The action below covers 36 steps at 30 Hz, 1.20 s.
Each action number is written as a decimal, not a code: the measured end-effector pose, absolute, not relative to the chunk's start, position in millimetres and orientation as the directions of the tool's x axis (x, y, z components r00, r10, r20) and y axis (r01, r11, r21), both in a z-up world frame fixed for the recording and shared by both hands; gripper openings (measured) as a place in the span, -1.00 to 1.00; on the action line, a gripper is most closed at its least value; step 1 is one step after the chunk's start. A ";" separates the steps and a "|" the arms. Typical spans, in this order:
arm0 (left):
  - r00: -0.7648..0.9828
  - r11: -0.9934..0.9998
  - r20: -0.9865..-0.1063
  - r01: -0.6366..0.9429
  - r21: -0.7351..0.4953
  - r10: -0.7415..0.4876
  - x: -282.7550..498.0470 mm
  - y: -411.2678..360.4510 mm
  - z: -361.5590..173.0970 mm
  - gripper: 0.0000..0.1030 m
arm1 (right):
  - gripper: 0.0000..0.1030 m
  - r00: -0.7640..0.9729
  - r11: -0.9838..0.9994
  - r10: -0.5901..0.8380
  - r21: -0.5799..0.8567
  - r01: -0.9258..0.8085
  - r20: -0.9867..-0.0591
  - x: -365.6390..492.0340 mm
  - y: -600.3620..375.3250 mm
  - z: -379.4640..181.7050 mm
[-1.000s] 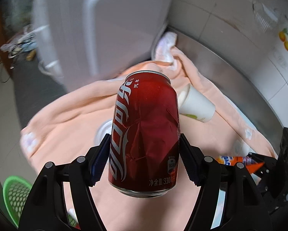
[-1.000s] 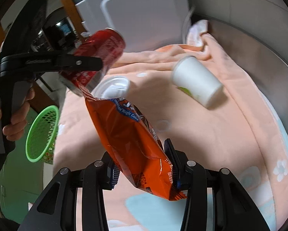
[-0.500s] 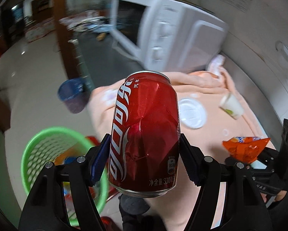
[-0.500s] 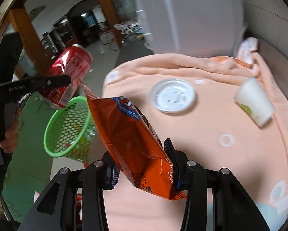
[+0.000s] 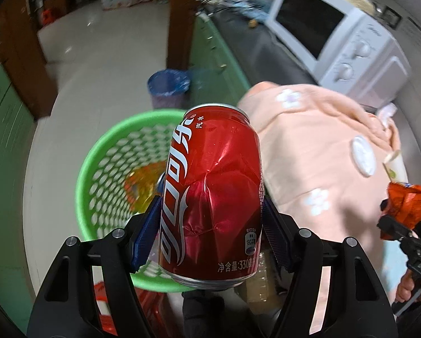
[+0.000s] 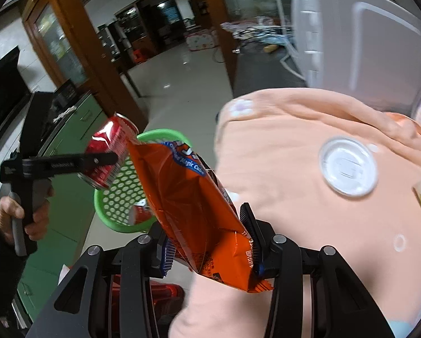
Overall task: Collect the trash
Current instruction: 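Drop the Coca-Cola can into the green basket with left while right drops the orange bag in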
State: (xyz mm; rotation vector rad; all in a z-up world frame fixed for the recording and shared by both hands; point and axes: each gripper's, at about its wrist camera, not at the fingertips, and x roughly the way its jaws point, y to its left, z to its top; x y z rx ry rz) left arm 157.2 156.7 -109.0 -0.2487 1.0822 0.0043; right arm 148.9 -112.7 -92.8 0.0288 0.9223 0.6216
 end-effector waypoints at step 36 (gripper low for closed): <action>0.468 0.883 -0.879 -0.369 -0.290 -0.092 112.6 243.4 -126.4 0.75 | 0.26 0.258 0.719 0.603 0.375 -0.585 -0.755 196.3 48.8 -125.2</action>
